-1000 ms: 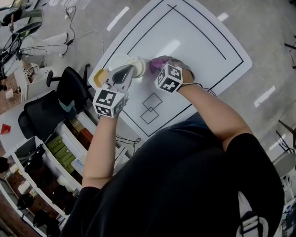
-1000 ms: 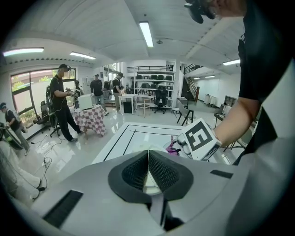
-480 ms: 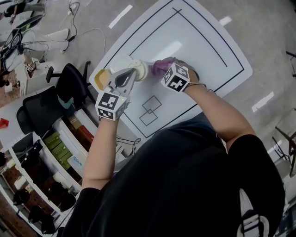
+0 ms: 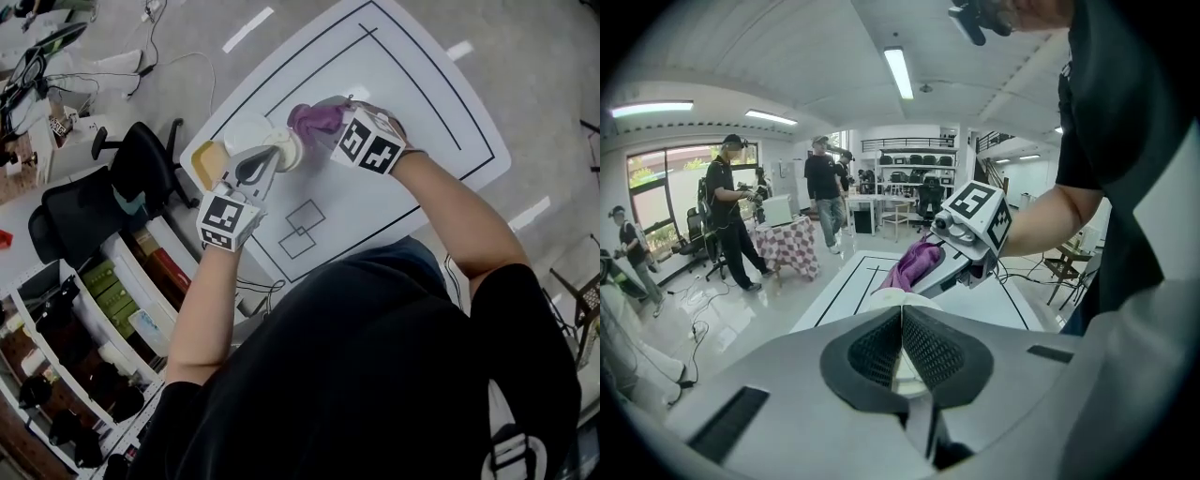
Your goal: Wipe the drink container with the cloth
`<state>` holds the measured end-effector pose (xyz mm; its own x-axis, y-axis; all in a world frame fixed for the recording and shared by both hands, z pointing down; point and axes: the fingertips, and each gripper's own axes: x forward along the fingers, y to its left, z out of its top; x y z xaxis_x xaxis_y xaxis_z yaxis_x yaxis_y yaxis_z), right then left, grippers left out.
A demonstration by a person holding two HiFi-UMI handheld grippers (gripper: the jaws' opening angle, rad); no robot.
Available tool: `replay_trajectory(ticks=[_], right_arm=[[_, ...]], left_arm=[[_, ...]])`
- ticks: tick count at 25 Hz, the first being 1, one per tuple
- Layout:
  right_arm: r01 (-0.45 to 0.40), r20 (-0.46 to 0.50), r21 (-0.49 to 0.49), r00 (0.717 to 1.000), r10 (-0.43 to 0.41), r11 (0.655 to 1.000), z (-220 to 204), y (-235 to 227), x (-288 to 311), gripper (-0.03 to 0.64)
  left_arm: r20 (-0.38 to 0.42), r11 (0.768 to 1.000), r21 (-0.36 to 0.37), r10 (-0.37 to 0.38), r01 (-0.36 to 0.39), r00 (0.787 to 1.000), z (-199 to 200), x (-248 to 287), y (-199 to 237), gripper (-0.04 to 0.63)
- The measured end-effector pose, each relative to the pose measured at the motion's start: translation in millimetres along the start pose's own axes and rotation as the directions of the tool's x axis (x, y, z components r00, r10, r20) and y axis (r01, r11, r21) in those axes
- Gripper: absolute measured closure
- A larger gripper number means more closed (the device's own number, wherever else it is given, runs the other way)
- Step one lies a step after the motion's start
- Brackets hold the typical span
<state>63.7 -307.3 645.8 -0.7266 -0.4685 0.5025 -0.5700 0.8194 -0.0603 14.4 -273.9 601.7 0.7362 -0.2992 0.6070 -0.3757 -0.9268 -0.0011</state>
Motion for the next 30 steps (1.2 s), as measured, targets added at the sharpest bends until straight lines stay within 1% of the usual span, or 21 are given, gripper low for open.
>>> replay_trajectory(ticks=[3,9,12,16,20,22,27,30], right_arm=[[-0.053,0.001,-0.023,0.999,0.053,0.998,3,4,12,0.545],[-0.078,-0.034,-0.012,0.996,0.078,0.997,-11,-2,35,0.546],[-0.091,-0.081,-0.020,0.993,0.089,0.996,-27,-5,51,0.546],[-0.107,-0.169,-0.045,0.981,0.098,0.993,-55,-6,75,0.548],[-0.110,-0.243,-0.078,0.966,0.088,0.991,-75,-6,90,0.549],[-0.106,-0.264,-0.077,0.961,0.082,0.991,-81,-6,94,0.549],[-0.087,-0.268,-0.042,0.961,0.072,0.995,-84,-7,92,0.549],[-0.067,-0.280,-0.019,0.958,0.059,0.998,-85,-8,86,0.546]], left_arm=[[0.007,1.000,-0.001,0.009,-0.009,1.000,0,1,1,0.571],[0.009,1.000,0.004,0.008,-0.008,1.000,1,1,4,0.571],[0.013,1.000,-0.002,0.007,-0.007,1.000,2,1,5,0.571],[0.022,1.000,-0.002,0.009,-0.009,1.000,2,0,5,0.571],[0.021,1.000,0.014,0.004,-0.004,1.000,0,1,6,0.571],[0.022,1.000,0.016,0.003,-0.003,1.000,0,1,7,0.572],[0.018,1.000,-0.006,-0.004,0.005,1.000,-1,1,7,0.572],[0.003,1.000,-0.001,-0.002,0.002,1.000,-3,3,4,0.572]])
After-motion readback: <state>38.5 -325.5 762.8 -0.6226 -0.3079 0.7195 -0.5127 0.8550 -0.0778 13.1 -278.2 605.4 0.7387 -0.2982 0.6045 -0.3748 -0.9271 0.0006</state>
